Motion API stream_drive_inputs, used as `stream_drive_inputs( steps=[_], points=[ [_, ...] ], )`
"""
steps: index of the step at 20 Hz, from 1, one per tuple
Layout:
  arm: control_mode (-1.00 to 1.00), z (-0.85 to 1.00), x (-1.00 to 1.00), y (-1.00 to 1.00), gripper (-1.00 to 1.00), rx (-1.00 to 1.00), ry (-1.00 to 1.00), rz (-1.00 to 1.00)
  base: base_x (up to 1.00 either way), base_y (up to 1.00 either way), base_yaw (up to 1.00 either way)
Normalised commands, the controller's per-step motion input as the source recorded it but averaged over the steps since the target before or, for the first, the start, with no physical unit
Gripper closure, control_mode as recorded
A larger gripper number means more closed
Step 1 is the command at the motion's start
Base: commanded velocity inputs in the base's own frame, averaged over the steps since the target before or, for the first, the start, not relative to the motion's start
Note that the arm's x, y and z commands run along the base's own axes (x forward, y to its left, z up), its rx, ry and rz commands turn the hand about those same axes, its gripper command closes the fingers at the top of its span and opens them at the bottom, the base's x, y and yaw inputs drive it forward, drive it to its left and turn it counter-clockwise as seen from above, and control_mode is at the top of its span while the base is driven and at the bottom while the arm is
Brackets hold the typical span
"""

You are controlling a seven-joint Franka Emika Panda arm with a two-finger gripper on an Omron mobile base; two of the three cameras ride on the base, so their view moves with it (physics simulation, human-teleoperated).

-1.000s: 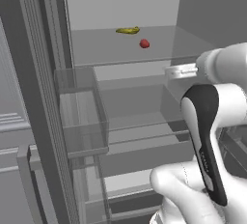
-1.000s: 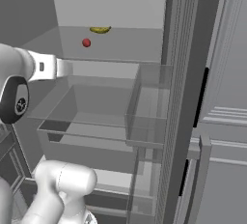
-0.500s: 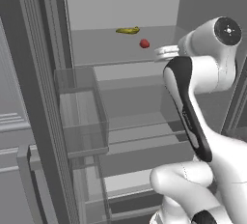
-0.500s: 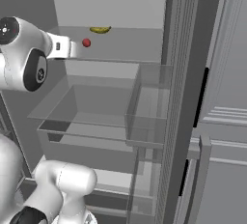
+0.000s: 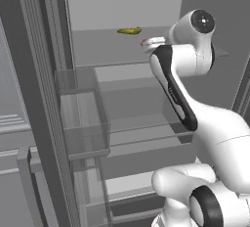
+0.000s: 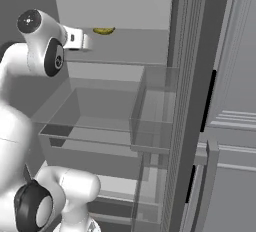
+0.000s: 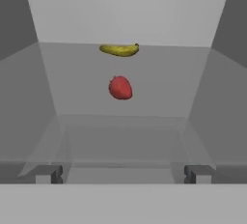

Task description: Take the strawberry from the fridge and place it on top of the pancake, located on the dining counter.

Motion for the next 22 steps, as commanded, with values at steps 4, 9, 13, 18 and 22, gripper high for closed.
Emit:
stream_drive_inputs(
  steps=[4,9,13,18,22],
  points=[
    [-1.0,0.0,0.58,0.14,-1.0,0.0,0.0,0.0,0.0,0.0,0.0],
    [-1.0,-0.01,0.58,0.03,-1.0,0.0,0.0,0.0,0.0,0.0,0.0],
    [-1.0,-0.05,0.65,-0.01,-1.0,0.0,0.09,0.0,0.0,0.0,0.0],
    [-1.0,0.0,0.74,0.0,-1.0,0.0,0.07,0.0,0.0,0.0,0.0],
    [-1.0,0.0,0.57,0.0,-1.0,0.0,0.0,0.0,0.0,0.0,0.0]
  ],
)
